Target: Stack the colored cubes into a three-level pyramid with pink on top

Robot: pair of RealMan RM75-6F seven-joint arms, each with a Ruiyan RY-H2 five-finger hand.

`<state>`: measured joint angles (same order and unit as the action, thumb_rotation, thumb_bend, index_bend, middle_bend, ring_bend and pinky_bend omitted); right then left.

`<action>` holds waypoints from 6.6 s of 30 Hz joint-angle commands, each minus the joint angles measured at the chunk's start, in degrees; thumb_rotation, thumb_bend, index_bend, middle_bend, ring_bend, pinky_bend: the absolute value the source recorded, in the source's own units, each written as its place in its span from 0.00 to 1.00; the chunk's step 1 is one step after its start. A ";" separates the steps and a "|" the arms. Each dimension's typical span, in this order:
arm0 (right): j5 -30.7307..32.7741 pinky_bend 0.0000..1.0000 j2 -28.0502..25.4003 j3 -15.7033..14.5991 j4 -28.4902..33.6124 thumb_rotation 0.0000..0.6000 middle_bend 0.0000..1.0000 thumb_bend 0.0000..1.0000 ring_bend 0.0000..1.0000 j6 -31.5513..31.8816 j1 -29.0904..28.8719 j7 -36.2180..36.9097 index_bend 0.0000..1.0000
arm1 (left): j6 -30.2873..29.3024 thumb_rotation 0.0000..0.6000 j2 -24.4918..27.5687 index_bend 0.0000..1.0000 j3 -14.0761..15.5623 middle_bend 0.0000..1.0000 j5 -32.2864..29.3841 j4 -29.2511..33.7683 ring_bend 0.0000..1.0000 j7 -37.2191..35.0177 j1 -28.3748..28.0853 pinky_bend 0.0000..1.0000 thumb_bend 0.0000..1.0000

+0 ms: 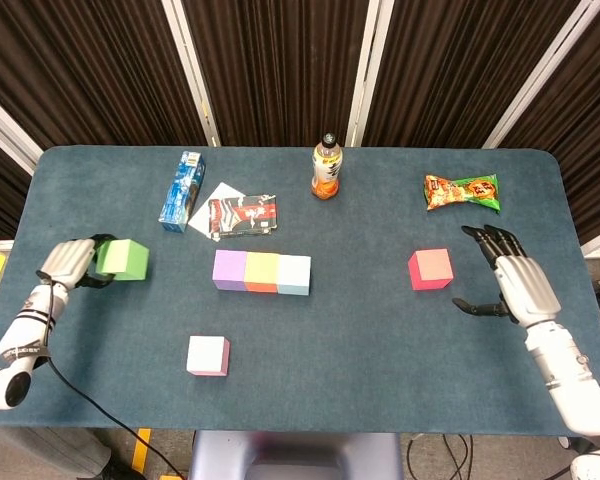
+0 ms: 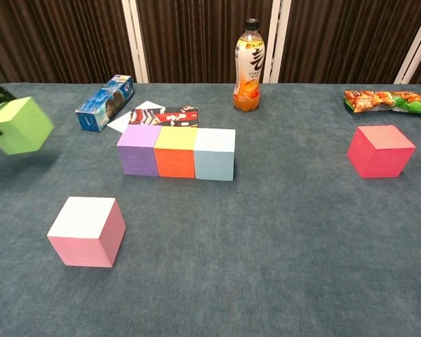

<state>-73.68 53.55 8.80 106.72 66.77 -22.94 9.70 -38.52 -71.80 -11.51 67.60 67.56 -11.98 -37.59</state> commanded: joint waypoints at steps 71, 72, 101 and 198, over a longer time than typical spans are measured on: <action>-6.28 0.12 -1.55 -0.86 -9.27 1.00 0.21 0.27 0.04 0.43 5.48 17.75 0.16 | -19.60 1.00 -3.91 0.00 -5.09 0.00 -69.69 33.56 0.00 65.32 -35.91 0.20 0.31; -6.32 0.12 -1.66 -0.85 -9.31 1.00 0.21 0.27 0.04 0.43 5.51 18.00 0.16 | -18.27 1.00 -2.84 0.00 -4.68 0.00 -67.81 34.07 0.00 64.68 -35.13 0.16 0.32; -5.12 0.12 -2.39 -0.42 -8.27 1.00 0.20 0.27 0.04 0.22 5.83 17.33 0.16 | -2.88 1.00 -3.42 0.27 3.07 0.01 -52.11 22.34 0.00 49.22 -34.85 0.06 0.31; -4.91 0.11 -2.67 -0.16 -8.53 1.00 0.20 0.27 0.04 -0.95 5.78 17.46 0.15 | -8.45 1.00 -5.20 0.25 6.23 0.01 -57.25 23.26 0.00 47.38 -39.20 0.08 0.31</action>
<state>-78.58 50.89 8.65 98.19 65.83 -17.16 27.15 -46.98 -76.99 -5.29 10.35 90.82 35.40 -76.79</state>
